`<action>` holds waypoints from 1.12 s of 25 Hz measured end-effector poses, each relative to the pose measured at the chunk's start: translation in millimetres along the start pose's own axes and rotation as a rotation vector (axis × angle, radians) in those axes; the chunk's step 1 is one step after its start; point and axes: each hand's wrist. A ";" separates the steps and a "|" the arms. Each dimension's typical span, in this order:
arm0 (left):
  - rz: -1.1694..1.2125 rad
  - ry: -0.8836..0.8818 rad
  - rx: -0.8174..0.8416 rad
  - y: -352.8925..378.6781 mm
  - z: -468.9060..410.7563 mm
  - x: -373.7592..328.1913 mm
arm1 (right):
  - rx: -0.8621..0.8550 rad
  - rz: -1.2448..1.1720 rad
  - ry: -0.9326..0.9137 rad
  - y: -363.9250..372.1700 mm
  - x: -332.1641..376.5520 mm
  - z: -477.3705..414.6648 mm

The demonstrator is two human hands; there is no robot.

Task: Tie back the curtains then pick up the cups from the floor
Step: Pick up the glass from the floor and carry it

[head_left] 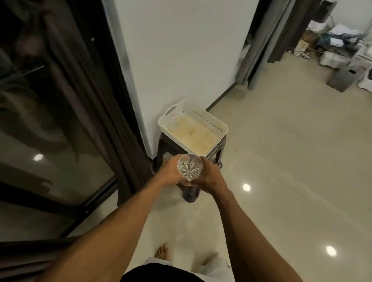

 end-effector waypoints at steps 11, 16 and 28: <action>0.062 -0.149 -0.130 55.2 -95.9 -101.0 | 0.129 0.046 -0.096 -107.4 -80.6 -97.6; 0.163 -0.245 -0.235 67.7 -123.1 -124.3 | 0.286 0.152 -0.216 -135.0 -96.3 -146.9; 0.341 -0.415 -0.343 32.2 -209.4 -128.4 | 0.485 0.289 -0.361 -129.7 -77.8 -269.2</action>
Point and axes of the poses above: each hand's wrist, its own z-axis away from the middle knuckle, its own y-axis out of the palm, x = y × z, and after that the axes turned 11 degrees about -y, right-handed
